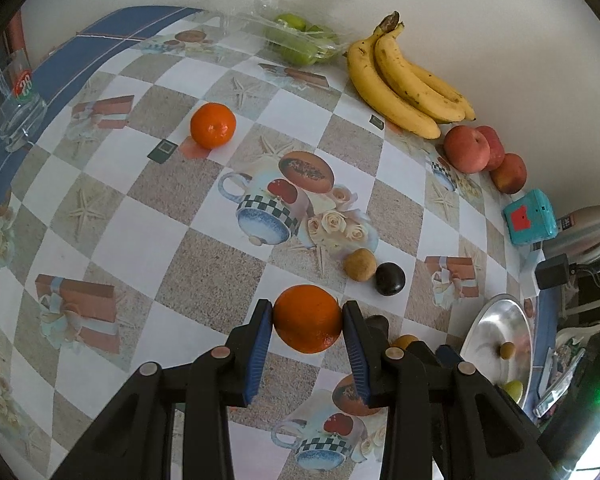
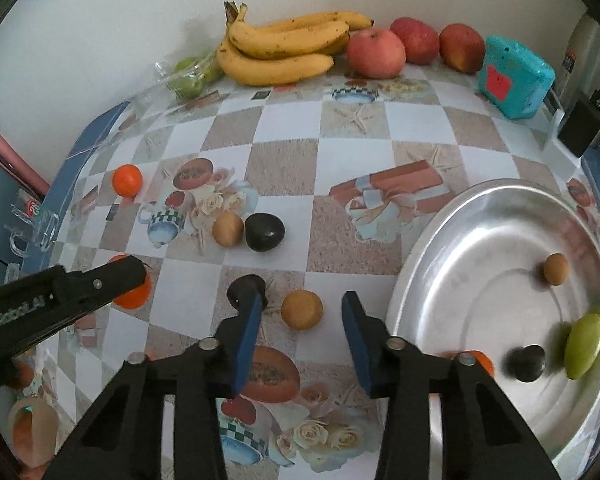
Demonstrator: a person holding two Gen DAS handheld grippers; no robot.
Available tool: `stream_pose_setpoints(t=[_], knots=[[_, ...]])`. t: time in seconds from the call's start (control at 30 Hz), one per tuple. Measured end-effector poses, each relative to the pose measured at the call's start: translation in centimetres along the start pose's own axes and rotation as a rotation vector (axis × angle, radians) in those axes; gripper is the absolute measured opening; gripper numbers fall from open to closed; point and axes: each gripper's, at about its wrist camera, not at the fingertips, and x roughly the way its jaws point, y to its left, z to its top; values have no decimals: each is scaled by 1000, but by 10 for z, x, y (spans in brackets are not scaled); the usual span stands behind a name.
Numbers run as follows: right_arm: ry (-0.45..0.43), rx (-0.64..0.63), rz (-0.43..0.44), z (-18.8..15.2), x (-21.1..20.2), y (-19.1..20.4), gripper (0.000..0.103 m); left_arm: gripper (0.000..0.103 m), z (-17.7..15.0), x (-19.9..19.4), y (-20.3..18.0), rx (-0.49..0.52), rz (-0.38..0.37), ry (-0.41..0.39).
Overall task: Organize fruits
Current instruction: 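Grasp the brown kiwi with the right tool while the left tool holds the tangerine, then carry the tangerine over the steel bowl with the left tool while the right tool carries the kiwi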
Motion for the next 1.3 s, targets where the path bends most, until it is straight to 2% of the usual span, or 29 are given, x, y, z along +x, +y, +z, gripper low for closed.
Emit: stream_pose_setpoints(t=[0.27,0.53,0.87,1.3], knots=[[32,-3,11,2,12,3,28,38,1,2,1,-6,2,5],[46,-4,-12,2,18,1,27,38,1,3,0,-4,8,5],[55,17,4,0,19,-2,26,38,1,2,0,-3,13,0],[-12,43,33,3,-12,-6,26,38,2,-3,0,-5,25,-16]])
